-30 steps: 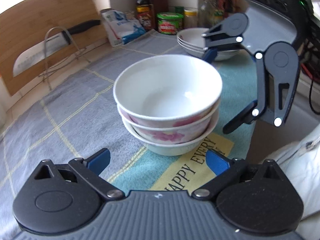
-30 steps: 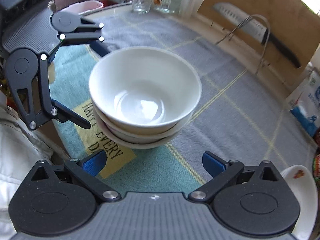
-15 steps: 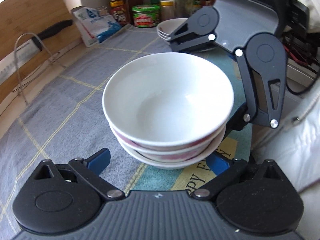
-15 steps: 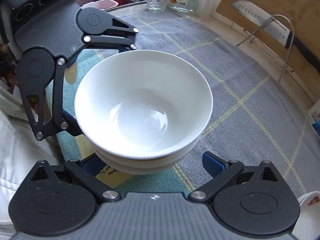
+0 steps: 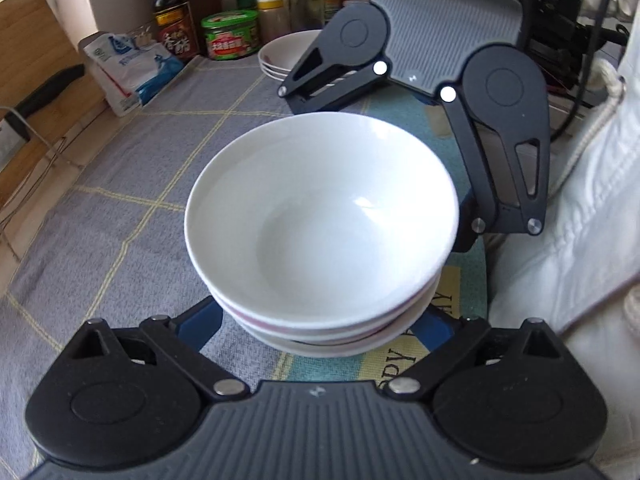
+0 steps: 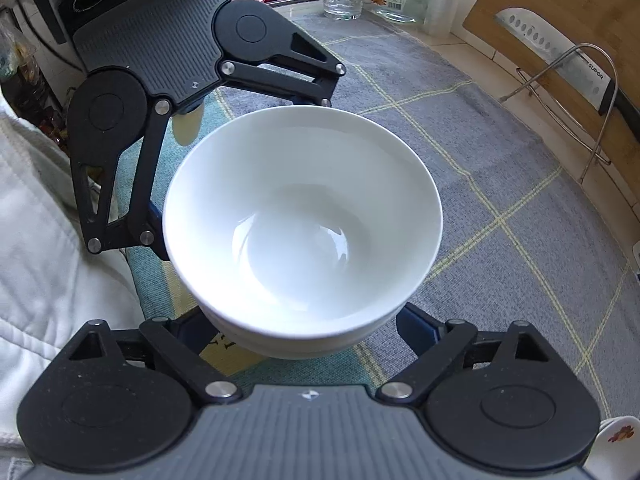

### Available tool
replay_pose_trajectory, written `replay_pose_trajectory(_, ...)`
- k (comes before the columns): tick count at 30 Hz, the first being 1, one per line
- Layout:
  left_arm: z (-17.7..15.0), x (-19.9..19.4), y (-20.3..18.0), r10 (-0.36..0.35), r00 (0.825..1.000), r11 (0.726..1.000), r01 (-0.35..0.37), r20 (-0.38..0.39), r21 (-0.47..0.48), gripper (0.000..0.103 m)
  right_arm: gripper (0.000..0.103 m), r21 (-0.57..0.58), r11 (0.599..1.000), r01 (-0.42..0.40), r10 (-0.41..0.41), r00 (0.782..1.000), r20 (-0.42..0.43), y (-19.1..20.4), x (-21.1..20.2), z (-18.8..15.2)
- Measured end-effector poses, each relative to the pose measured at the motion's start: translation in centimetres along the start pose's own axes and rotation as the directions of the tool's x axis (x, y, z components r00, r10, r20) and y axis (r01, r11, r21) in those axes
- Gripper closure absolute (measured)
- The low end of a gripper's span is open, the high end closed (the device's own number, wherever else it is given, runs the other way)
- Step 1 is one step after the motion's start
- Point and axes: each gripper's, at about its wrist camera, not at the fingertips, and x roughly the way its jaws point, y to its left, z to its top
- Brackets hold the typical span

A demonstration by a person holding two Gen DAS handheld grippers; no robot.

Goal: Organize plates and bowls
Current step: 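Grasp the stacked bowls with the left tool while the right tool grips the opposite rim, then carry the bowl stack with both tools and lower it onto the plate stack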

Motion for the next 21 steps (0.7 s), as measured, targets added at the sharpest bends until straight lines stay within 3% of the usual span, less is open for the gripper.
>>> replay_pose_trajectory(12,-0.24,0.55,1.03,-0.074,0.997,0.997,0.074,0.012,0.012,0.009,0.012,0.006,0.998,-0.065,0.065,0.998,-0.007,-0.49,0.56,0.61)
replay_pose_trajectory(21,-0.03,0.67,1.06,-0.096,0.995,0.995,0.095,0.019,0.026,0.014,0.012,-0.002,0.999,-0.051,0.051,0.999,-0.012,-0.36,0.8,0.86)
